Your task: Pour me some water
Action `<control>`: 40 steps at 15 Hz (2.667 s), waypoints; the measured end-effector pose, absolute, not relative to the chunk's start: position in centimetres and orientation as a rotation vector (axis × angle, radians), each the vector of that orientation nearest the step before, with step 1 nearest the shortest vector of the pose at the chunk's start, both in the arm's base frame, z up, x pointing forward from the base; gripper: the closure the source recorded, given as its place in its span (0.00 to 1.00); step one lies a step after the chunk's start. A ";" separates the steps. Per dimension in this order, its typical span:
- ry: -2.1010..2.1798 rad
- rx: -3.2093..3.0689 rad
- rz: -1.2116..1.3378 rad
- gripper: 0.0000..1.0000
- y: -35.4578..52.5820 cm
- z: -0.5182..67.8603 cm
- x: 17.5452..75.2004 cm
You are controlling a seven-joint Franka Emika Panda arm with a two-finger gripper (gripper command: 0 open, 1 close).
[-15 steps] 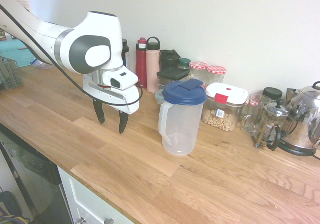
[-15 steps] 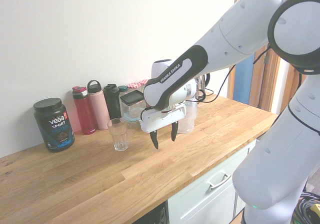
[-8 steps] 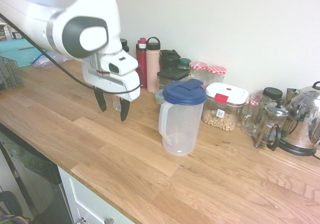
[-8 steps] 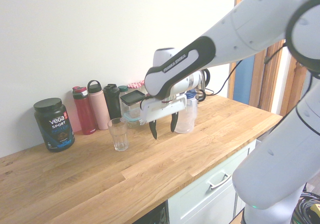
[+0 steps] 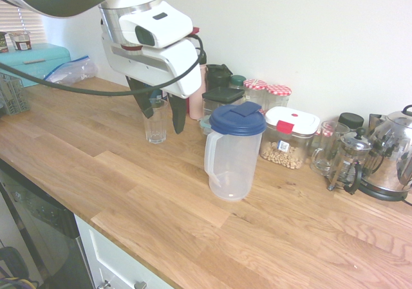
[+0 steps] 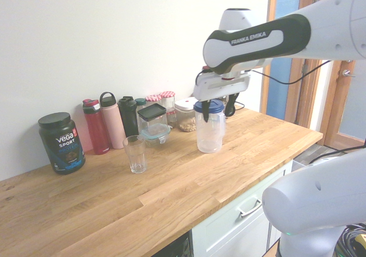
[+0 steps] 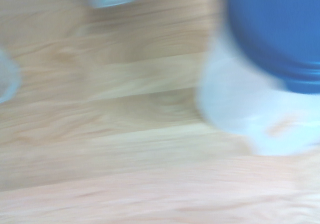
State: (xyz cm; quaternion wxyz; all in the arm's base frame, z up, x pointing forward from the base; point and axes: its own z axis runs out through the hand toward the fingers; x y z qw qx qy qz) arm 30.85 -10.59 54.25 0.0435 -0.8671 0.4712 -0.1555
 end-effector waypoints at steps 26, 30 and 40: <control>1.307 -2.684 -0.677 1.00 -14.0 44.8 37.6; 1.300 -2.687 -0.677 1.00 -14.0 44.9 37.6; 1.060 -2.726 -0.651 1.00 -9.3 54.1 35.6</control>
